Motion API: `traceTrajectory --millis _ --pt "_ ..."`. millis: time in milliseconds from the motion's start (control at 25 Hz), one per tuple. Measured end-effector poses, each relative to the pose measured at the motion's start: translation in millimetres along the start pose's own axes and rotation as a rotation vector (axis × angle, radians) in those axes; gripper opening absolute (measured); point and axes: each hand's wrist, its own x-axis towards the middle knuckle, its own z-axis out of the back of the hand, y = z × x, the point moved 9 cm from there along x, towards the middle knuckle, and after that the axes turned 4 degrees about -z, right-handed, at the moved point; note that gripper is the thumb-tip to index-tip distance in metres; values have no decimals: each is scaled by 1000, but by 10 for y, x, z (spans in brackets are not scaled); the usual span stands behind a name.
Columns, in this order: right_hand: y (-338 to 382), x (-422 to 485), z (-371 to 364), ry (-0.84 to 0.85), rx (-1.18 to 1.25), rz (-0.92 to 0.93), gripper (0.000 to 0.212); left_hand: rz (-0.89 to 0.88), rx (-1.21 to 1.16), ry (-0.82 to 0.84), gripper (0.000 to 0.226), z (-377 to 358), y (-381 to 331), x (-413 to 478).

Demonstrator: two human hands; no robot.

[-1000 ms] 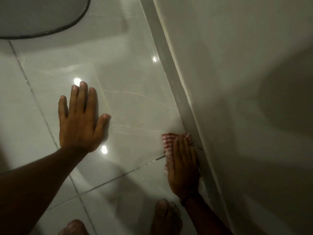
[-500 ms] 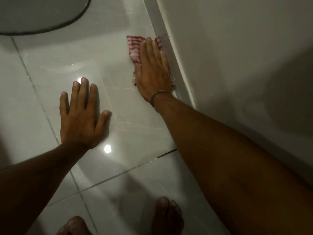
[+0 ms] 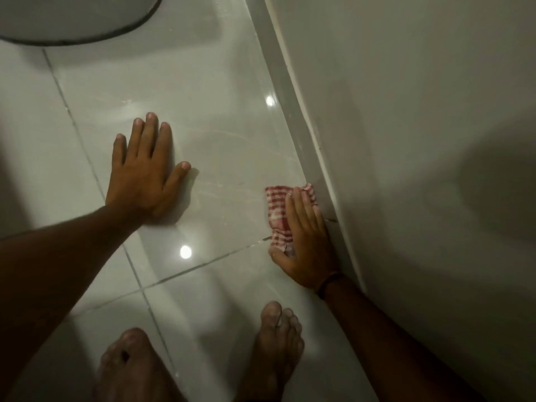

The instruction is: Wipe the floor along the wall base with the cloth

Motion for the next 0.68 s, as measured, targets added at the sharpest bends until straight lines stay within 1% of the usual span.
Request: traceTrajectory --millis 80,120,160,200,240,320,360,440,480,520,560,640,680 --pt "-54 -50 -40 154 -45 55 128 -4 -2 48 87 109 -20 -76" --pt "-66 -80 -55 209 -81 72 130 -3 -1 67 87 160 -35 -164" --pt "-67 -119 -57 226 -128 84 128 -2 -6 90 86 189 -58 -283" --pt "-55 -170 -45 219 -168 79 121 8 -20 119 86 195 -82 -432" --pt "-39 -210 -19 186 -185 61 109 25 -36 153 87 177 -100 -599" --pt "15 -231 117 40 -205 57 74 64 -74 223 93 110 -121 -923" --pt "85 -244 216 -43 -223 82 61 83 -88 251 98 105 -132 -1059" --pt "184 -300 388 -176 -250 159 53 118 -115 304 110 103 -185 -1296" --pt "192 -295 477 -189 -232 166 48 145 -123 330 115 129 -211 -1382" --pt "166 -289 550 -125 -165 93 40 171 -123 353 117 191 -246 -1464" --pt "78 -292 563 22 -70 -53 33 195 -125 370 116 271 -287 -1524" --pt "-91 -416 573 305 40 -358 26 246 -133 381 112 521 -407 -1581" --pt "-101 -507 646 363 82 -454 24 265 -142 379 112 668 -480 -1589"
